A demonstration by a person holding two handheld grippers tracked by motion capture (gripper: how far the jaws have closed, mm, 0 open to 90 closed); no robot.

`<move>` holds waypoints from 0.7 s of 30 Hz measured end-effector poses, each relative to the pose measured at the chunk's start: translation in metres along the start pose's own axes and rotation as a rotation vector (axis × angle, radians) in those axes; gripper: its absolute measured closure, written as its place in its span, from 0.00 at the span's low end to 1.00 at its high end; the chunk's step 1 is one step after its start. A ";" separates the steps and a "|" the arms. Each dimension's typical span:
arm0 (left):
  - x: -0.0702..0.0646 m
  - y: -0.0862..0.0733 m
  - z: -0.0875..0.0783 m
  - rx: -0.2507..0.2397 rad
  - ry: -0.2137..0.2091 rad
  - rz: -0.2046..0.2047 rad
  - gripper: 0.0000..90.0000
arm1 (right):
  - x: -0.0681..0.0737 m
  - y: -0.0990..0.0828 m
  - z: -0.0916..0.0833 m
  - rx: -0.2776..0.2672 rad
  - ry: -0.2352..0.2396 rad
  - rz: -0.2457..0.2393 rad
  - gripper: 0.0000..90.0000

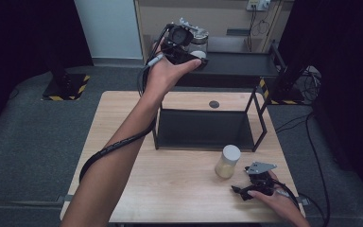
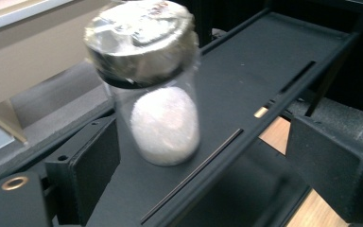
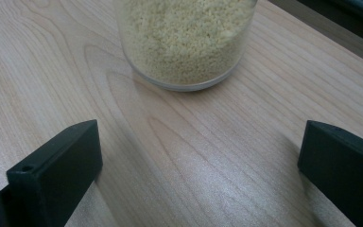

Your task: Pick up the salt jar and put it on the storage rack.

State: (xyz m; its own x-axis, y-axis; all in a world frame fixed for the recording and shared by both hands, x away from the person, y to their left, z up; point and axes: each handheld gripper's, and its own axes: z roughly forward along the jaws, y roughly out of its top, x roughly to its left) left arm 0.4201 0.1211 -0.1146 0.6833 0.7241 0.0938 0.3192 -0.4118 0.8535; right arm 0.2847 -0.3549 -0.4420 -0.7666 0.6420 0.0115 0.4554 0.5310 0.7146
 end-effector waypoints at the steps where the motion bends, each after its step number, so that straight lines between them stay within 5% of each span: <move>1: -0.002 -0.002 -0.002 0.001 0.001 0.010 0.11 | 0.000 0.000 0.000 -0.003 -0.002 -0.004 0.01; 9: -0.005 -0.015 -0.009 -0.017 -0.037 0.066 0.12 | 0.000 0.000 0.000 -0.003 -0.001 -0.001 0.01; 11: -0.004 -0.019 -0.008 -0.021 -0.071 0.111 0.12 | 0.000 0.000 0.000 -0.003 -0.001 -0.001 0.01; 17: 0.003 -0.027 -0.001 -0.031 -0.136 0.148 0.12 | 0.000 0.000 0.000 -0.003 -0.001 0.000 0.01; 21: 0.009 -0.036 0.007 -0.056 -0.203 0.211 0.12 | 0.000 0.000 0.000 -0.003 -0.001 0.000 0.01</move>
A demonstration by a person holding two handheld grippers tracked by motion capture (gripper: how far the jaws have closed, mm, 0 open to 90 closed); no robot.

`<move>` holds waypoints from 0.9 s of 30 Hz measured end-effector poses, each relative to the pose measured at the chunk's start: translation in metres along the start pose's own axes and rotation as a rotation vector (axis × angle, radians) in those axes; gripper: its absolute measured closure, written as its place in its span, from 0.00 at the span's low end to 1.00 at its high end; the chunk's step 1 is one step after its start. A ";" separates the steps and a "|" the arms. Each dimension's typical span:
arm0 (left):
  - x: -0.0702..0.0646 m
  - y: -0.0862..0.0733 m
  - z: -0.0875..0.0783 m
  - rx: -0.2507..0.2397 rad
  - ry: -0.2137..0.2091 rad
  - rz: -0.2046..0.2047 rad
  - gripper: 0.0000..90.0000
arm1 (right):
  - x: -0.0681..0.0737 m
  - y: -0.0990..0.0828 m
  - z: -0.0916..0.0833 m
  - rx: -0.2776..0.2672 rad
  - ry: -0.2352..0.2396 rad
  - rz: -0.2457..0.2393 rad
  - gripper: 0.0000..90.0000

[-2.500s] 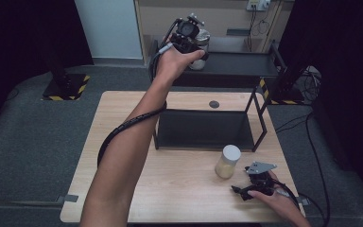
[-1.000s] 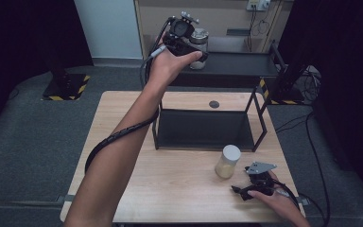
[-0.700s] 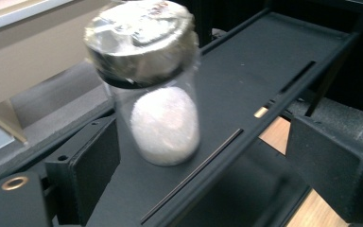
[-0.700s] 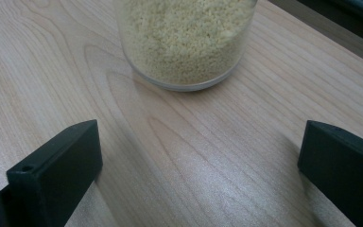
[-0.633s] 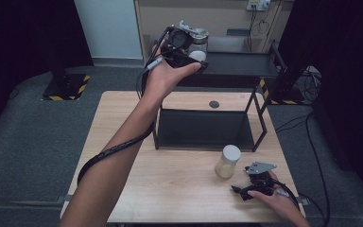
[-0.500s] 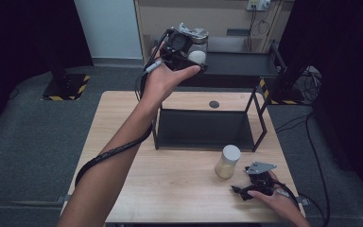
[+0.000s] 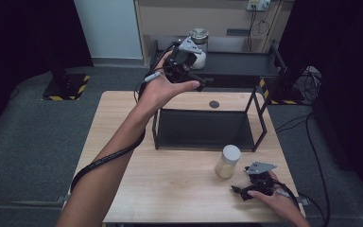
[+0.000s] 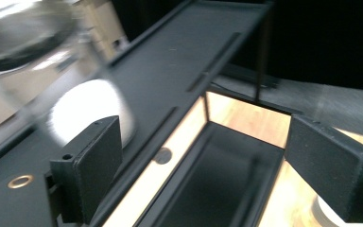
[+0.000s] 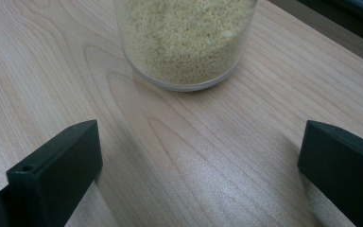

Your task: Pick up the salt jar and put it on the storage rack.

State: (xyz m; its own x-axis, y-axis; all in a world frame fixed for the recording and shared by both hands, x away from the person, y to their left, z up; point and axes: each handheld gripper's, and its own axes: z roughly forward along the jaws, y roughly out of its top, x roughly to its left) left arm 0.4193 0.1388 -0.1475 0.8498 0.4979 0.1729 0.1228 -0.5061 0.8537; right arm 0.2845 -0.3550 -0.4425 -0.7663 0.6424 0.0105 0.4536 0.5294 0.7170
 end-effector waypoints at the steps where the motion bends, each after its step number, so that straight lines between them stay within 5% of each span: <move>1: 0.001 -0.003 0.002 -0.007 -0.015 0.012 0.12 | 0.000 0.000 0.000 0.000 0.000 0.000 0.01; 13: 0.003 -0.039 0.018 -0.033 -0.080 0.040 0.10 | 0.000 0.000 0.000 -0.002 -0.001 0.000 0.01; 27: -0.015 -0.086 0.049 0.034 -0.097 -0.011 0.10 | 0.000 -0.001 0.000 -0.003 -0.001 -0.002 0.01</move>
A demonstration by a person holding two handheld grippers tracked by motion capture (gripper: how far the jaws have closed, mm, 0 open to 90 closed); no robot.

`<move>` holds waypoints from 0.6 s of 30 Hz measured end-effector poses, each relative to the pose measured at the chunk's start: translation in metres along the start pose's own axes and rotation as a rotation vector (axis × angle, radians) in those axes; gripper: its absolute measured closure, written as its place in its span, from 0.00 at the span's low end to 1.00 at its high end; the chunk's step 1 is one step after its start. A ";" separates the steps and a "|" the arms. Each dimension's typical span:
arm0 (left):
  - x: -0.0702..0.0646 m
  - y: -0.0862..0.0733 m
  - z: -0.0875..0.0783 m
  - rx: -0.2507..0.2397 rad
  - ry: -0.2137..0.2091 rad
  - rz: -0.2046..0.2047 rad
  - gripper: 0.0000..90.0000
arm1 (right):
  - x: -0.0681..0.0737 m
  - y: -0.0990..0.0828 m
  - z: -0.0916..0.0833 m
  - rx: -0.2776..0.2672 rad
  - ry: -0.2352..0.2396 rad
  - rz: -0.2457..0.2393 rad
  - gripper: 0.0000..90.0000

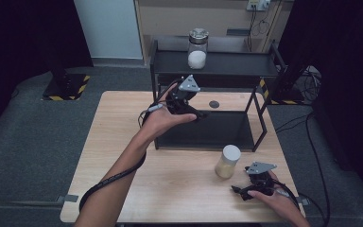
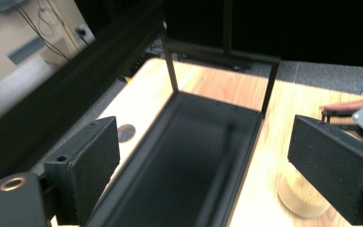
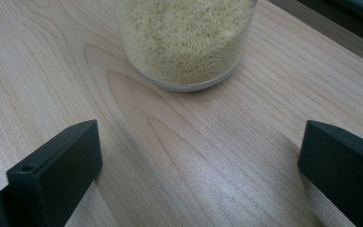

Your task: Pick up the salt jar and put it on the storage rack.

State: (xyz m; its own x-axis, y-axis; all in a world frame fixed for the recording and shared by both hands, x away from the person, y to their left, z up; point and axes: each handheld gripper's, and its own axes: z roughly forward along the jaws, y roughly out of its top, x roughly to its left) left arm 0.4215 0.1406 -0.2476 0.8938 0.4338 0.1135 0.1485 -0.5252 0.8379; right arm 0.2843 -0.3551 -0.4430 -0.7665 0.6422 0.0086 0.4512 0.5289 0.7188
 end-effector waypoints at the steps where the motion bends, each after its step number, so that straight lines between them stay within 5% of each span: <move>1: -0.001 -0.004 0.003 0.002 -0.002 -0.007 0.10 | 0.000 0.000 0.000 0.000 0.000 0.000 0.01; 10: -0.024 -0.039 0.031 0.058 0.051 -0.075 0.10 | 0.001 0.000 -0.001 0.003 -0.004 0.005 0.01; 18: -0.035 -0.059 0.044 0.113 0.031 -0.085 0.10 | 0.002 0.000 -0.001 0.003 -0.005 0.006 0.01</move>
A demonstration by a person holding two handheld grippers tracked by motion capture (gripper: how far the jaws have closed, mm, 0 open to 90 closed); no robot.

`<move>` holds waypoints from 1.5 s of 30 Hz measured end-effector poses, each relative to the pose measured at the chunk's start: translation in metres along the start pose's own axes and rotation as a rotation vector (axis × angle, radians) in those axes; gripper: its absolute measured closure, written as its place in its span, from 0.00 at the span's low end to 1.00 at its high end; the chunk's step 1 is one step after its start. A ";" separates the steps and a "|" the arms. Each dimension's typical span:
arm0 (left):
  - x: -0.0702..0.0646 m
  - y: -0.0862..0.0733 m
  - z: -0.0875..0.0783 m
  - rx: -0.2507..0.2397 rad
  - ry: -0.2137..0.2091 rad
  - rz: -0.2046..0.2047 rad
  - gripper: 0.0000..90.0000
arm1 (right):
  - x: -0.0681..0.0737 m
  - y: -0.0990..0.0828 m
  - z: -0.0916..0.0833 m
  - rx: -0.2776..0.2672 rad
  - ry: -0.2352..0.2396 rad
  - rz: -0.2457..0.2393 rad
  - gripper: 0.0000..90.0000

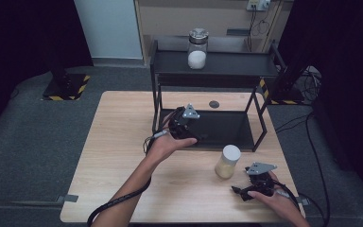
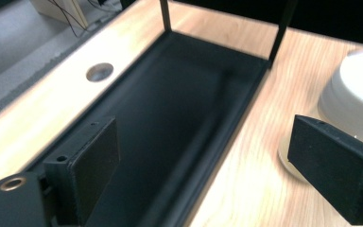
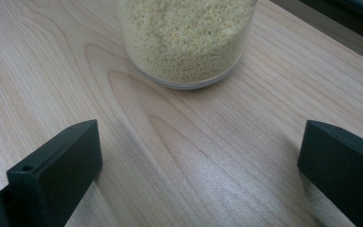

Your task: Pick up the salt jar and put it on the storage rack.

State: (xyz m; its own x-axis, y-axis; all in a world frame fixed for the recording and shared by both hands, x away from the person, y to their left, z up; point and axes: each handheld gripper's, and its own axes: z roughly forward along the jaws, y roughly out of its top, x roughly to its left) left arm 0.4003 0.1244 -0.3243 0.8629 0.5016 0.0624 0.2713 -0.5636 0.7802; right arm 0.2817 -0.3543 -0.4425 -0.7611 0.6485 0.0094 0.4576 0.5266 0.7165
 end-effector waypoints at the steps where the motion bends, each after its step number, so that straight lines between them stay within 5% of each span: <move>1: -0.001 -0.002 0.002 0.005 -0.001 0.001 0.10 | 0.000 0.000 0.000 0.000 0.000 0.000 0.01; 19: -0.024 -0.040 0.017 0.049 -0.045 -0.017 0.09 | 0.002 -0.001 -0.001 -0.001 0.000 -0.001 0.01; 38: -0.046 -0.082 -0.006 0.103 -0.049 -0.001 0.09 | 0.003 -0.002 -0.002 0.000 -0.002 0.001 0.01; 45: -0.038 -0.123 -0.036 0.109 0.002 -0.098 0.09 | 0.003 -0.002 -0.002 0.000 -0.002 0.004 0.01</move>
State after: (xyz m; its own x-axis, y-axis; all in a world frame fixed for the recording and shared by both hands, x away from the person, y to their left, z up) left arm 0.3183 0.1981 -0.4000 0.8291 0.5590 -0.0089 0.3985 -0.5797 0.7107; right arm 0.2773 -0.3545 -0.4425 -0.7584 0.6517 0.0108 0.4605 0.5241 0.7165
